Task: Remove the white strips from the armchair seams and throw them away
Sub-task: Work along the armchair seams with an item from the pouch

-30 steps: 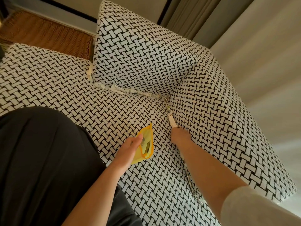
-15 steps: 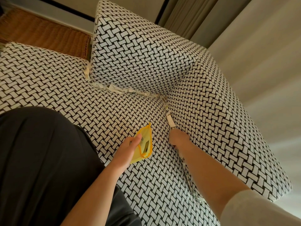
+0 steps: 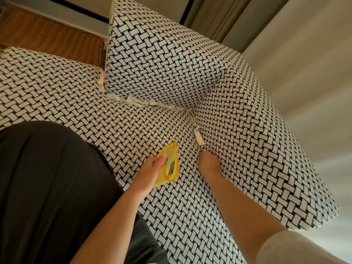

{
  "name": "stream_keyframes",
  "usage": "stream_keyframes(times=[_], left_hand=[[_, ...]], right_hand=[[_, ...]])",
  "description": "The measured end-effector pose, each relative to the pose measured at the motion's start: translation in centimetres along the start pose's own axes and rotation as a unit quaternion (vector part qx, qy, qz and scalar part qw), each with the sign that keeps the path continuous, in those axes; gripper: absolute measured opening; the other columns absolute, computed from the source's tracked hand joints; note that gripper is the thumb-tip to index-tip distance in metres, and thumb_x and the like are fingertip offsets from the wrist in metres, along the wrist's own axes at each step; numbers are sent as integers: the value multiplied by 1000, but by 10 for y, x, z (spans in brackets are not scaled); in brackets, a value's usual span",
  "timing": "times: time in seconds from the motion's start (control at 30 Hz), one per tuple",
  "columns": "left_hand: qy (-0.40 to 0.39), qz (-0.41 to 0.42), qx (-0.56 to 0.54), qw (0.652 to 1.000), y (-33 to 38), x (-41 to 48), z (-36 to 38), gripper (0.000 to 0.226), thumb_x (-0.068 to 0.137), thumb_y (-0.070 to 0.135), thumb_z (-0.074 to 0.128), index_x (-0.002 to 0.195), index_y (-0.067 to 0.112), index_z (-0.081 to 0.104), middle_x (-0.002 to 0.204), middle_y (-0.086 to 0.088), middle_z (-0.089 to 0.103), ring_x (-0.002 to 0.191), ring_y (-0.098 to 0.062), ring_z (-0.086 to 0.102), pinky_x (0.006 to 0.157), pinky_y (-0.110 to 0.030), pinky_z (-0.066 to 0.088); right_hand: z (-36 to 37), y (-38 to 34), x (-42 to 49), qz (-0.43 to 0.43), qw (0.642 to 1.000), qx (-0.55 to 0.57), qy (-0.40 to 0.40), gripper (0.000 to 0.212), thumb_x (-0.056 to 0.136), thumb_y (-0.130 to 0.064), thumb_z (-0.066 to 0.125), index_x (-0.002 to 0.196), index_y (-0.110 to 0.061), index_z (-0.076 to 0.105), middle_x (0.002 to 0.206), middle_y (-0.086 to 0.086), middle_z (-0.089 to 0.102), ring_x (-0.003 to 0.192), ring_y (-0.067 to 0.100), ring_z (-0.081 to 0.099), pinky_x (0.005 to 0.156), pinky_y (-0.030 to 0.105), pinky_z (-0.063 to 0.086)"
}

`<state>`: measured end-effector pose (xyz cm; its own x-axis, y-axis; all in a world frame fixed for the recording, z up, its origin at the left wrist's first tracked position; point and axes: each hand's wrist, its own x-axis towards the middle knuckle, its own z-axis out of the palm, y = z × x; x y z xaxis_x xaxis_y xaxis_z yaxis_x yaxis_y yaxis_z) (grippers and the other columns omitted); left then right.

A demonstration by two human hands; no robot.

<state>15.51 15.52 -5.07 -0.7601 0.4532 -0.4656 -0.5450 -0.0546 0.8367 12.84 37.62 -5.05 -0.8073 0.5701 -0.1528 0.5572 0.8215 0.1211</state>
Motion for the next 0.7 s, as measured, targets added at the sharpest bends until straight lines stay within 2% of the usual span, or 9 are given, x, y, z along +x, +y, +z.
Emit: stream_keyframes(times=[0.07,0.13,0.2,0.3,0.37,0.47,0.53,0.6,0.7], left_hand=[[4,-3,1,1000,0,1,0,86,56,86,39,118,27,47,122,0,52,113,-19,50,100,-44,40],[5,-1,3,1000,0,1,0,83,56,86,38,116,29,47,122,1,51,114,-19,49,99,-42,39],[7,-2,5,1000,0,1,0,79,60,83,37,115,28,47,122,0,52,113,-19,50,99,-43,39],[5,-2,16,1000,0,-1,0,87,55,89,37,115,27,48,120,0,53,112,-20,51,100,-46,40],[8,1,22,1000,2,-1,1,75,65,84,37,113,28,46,119,1,52,112,-19,49,98,-42,40],[21,-1,37,999,1,1,2,46,86,65,33,111,27,41,111,4,49,107,-16,46,86,-34,38],[21,4,49,999,0,1,2,49,84,66,32,110,26,43,115,1,49,106,-16,47,82,-31,37],[23,8,50,998,0,1,3,58,81,72,32,111,24,46,118,-2,52,107,-17,50,85,-33,42],[35,9,40,999,0,0,4,62,78,74,34,109,23,50,116,-4,54,107,-21,52,91,-39,43]], right_hand=[[1,1,-1,-1,1000,14,16,26,98,-18,39,110,-7,59,99,11,65,89,27,61,65,31,46],[3,3,-2,-6,999,22,23,23,97,-14,40,111,-7,57,97,11,65,87,26,61,63,31,46],[2,5,-6,-22,999,31,36,22,97,-11,40,112,-7,56,93,10,65,82,25,61,59,29,46],[-4,6,-21,-68,993,65,65,19,97,-11,39,105,-6,56,81,7,63,68,20,58,55,29,48],[-11,2,-38,-82,985,138,71,13,98,-14,38,97,-11,50,69,2,54,55,12,46,46,22,38],[-27,-12,-69,-68,930,361,21,8,98,-17,39,104,-21,42,61,-3,44,51,9,35,47,20,32],[-41,-23,-90,-66,883,465,-14,12,97,-19,41,107,-25,42,62,-2,46,53,10,36,46,18,33],[-56,-34,-104,-90,853,513,-33,9,97,-20,44,100,-28,47,65,-1,51,55,9,40,47,18,35],[-70,-48,-116,-171,846,505,-25,8,96,-18,46,95,-25,51,58,-5,49,48,5,38,44,17,32]])
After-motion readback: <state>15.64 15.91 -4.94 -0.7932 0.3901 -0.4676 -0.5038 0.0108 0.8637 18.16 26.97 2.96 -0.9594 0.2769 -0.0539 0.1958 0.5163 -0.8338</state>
